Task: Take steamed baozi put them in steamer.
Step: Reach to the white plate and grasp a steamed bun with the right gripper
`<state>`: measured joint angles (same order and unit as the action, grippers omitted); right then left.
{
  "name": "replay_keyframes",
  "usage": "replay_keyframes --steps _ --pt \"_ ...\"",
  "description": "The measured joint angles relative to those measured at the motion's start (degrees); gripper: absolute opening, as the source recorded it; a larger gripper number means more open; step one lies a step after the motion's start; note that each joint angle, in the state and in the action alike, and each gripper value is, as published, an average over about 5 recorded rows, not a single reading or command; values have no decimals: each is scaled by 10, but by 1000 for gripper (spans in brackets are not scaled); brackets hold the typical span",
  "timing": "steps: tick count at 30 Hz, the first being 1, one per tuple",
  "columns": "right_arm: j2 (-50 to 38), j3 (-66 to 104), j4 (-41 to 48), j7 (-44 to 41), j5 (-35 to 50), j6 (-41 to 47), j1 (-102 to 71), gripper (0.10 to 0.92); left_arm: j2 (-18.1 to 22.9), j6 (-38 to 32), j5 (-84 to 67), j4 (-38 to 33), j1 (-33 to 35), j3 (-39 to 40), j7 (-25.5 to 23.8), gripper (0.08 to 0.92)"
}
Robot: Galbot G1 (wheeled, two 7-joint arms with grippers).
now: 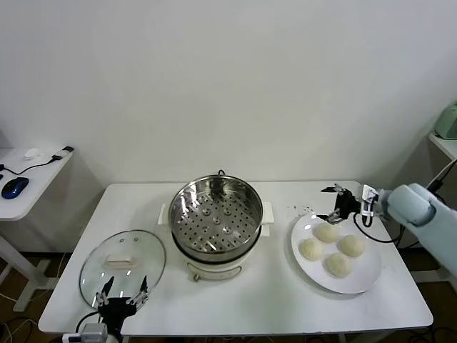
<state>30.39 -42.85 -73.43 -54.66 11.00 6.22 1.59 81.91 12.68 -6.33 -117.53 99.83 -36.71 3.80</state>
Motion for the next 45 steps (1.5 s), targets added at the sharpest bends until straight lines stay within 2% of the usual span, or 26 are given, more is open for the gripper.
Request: replay_keyframes --steps 6,13,24,35,45 --pt "36 -146 62 -55 -2 -4 105 823 0 -2 0 7 -5 -1 0 823" --pt "92 -213 132 -75 -12 4 134 823 0 -3 0 9 -5 -3 0 823" --pt "164 -215 220 -73 -33 7 98 823 3 -8 0 18 -7 3 1 823" --pt "205 -188 267 -64 -57 11 62 817 5 -11 0 23 -7 7 1 823" --pt "207 -182 267 -62 -64 21 60 719 6 -12 0 16 -2 8 3 823"
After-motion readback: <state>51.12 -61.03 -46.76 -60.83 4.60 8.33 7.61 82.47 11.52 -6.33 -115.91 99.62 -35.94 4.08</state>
